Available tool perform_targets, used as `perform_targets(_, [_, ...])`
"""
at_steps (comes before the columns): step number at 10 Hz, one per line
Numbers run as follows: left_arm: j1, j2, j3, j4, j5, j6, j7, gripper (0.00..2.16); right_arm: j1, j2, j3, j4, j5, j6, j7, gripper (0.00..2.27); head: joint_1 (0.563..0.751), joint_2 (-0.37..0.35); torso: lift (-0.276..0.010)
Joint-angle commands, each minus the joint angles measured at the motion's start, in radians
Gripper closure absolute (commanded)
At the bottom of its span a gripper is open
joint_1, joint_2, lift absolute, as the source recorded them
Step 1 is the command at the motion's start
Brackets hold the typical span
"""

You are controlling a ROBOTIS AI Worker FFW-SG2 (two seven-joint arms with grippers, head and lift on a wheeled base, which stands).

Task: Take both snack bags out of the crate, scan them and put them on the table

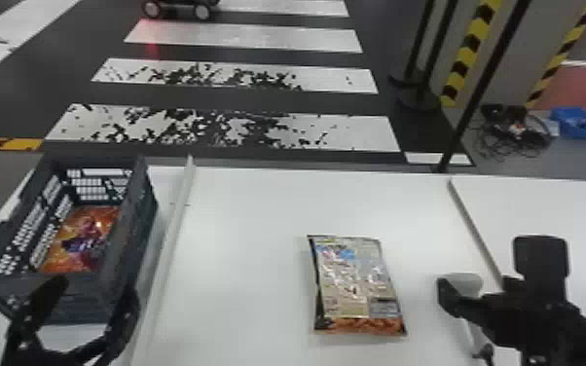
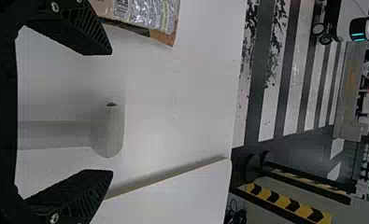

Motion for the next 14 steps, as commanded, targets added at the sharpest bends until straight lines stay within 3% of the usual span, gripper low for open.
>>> perform_targets(1, [-0.001,0.000,0.000,0.003,0.000,0.000,0.000,0.14,-0.008,-0.007,-0.025,0.040,0.016,-0.019,0.017,0.08,0.695,-0.086,-0.094])
perform_targets(4, [-0.001,0.002,0.000,0.003,0.002,0.000,-0.002,0.14,-0.060,-0.015,-0.041,0.163,0.025,-0.087,0.077,0.08,0.695,-0.119,-0.094])
perform_targets(11, [-0.004,-0.001,0.000,0.023,0.006,-0.006,-0.006,0.14,-0.065,-0.056,-0.035,0.280,0.063,-0.114,0.169,0.08,0.695,-0.132,-0.094])
perform_targets(14, [-0.007,-0.003,0.000,0.029,0.006,-0.006,-0.006,0.14,-0.094,-0.061,-0.025,0.317,0.100,-0.102,0.181,0.61,0.695,-0.134,-0.094])
